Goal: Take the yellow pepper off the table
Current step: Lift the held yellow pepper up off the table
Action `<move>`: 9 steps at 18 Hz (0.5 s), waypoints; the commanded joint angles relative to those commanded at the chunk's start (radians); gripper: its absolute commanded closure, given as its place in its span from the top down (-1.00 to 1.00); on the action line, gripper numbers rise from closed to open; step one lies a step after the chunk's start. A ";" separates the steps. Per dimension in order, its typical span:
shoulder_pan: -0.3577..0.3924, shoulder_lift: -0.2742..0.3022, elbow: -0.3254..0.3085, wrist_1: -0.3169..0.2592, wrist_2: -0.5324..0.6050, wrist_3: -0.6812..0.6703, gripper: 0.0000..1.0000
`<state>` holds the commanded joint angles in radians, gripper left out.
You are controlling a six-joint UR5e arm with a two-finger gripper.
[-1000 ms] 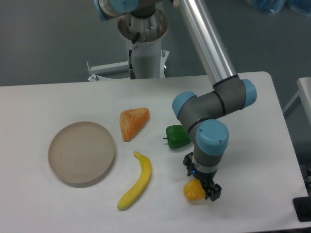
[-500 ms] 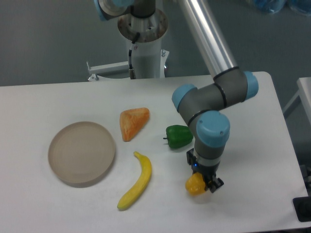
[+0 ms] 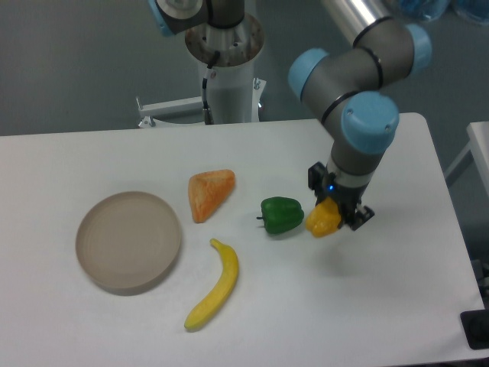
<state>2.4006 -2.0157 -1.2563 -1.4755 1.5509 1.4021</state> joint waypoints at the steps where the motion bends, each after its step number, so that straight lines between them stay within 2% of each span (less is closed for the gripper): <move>1: 0.009 0.003 -0.002 -0.011 0.000 0.000 -0.39; 5: 0.020 0.008 0.005 -0.012 0.006 0.021 -0.38; 9: 0.040 0.011 0.011 -0.009 0.008 0.162 -0.38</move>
<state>2.4406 -2.0049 -1.2456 -1.4849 1.5585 1.5645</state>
